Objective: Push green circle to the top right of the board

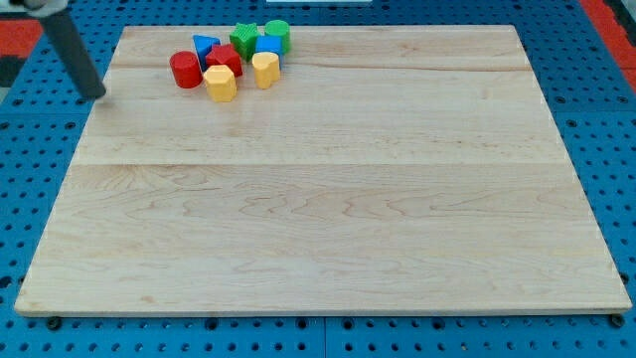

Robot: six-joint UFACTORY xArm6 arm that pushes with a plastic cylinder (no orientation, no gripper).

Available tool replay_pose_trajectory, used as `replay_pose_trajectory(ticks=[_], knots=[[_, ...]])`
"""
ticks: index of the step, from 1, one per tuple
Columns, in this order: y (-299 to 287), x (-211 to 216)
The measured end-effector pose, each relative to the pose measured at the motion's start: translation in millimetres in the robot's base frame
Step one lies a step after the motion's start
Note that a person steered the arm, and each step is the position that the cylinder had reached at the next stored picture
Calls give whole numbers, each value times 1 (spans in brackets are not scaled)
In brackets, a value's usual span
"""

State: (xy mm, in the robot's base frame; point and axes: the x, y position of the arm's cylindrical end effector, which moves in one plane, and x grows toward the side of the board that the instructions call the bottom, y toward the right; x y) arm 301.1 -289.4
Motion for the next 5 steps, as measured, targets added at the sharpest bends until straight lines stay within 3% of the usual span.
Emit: replay_pose_trajectory(ticks=[1,2,4,5], knots=[[63,-79],[106,-110],[245,-95],[284,-78]])
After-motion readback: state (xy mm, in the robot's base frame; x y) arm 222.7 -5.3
